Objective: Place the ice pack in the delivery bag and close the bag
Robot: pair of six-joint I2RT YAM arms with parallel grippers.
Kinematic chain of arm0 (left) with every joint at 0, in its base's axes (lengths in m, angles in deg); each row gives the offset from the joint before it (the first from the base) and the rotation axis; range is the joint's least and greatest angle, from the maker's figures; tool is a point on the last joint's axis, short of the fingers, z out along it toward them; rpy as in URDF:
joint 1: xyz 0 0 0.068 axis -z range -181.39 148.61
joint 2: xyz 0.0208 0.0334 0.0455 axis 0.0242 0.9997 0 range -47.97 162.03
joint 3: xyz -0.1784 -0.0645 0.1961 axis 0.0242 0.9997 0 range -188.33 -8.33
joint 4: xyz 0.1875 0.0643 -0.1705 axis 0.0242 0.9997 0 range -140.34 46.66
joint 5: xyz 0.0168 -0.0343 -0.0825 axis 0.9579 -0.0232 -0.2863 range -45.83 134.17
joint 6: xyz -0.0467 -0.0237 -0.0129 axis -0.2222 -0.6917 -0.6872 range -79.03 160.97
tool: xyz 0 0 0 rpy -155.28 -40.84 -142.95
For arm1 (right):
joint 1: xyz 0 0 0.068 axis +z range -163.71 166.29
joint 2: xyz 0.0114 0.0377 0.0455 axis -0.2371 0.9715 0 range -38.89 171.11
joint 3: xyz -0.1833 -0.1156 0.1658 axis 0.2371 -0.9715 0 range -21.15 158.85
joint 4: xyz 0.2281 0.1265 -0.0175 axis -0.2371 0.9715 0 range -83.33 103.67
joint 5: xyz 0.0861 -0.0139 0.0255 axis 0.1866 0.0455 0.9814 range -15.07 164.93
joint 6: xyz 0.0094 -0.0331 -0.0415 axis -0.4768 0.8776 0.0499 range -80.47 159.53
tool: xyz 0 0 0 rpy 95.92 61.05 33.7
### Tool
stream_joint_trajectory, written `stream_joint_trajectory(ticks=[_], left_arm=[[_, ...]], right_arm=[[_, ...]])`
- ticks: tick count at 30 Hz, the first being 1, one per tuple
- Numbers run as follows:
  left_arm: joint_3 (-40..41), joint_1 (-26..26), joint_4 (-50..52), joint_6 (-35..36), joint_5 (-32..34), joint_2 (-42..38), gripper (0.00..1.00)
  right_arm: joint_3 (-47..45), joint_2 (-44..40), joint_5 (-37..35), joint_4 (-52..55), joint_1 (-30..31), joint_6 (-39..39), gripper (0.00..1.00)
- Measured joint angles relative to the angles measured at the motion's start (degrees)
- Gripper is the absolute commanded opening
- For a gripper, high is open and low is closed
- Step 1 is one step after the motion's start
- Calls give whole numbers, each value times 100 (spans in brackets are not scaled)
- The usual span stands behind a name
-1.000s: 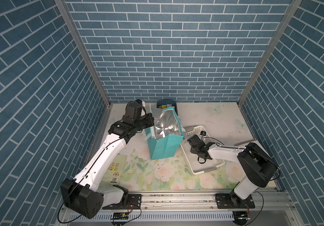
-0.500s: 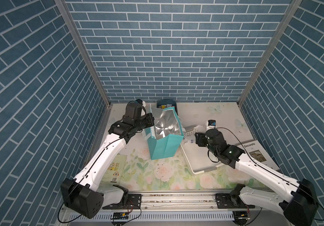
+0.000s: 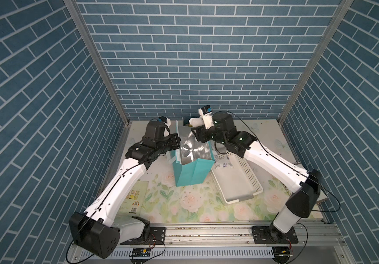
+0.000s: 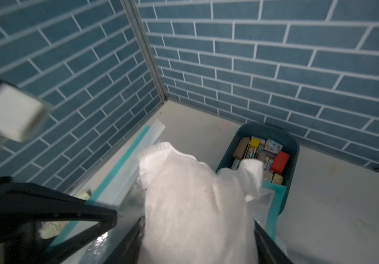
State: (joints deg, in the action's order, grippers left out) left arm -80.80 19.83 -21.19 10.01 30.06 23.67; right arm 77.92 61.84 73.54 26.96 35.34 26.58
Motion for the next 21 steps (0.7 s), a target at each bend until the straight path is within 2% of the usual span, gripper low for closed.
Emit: stream_joint_trajectory(ticks=[5, 10, 13, 16, 20, 21], left_arm=[[9, -4, -31, 22, -33, 0, 0], [22, -7, -37, 39, -13, 0, 0], [24, -9, -37, 44, -11, 0, 0], [31, -9, -39, 59, -9, 7, 0], [42, -9, -52, 68, 17, 26, 0], [42, -9, -55, 74, 37, 35, 0]], right_arm=[[625, 1021, 74, 944, 94, 258, 0], [546, 1202, 79, 1384, 151, 352, 1], [387, 1202, 74, 1390, 186, 393, 25], [144, 1200, 120, 1300, 195, 396, 58], [-260, 1075, 319, 999, 195, 385, 86], [-361, 992, 350, 903, 195, 352, 90]])
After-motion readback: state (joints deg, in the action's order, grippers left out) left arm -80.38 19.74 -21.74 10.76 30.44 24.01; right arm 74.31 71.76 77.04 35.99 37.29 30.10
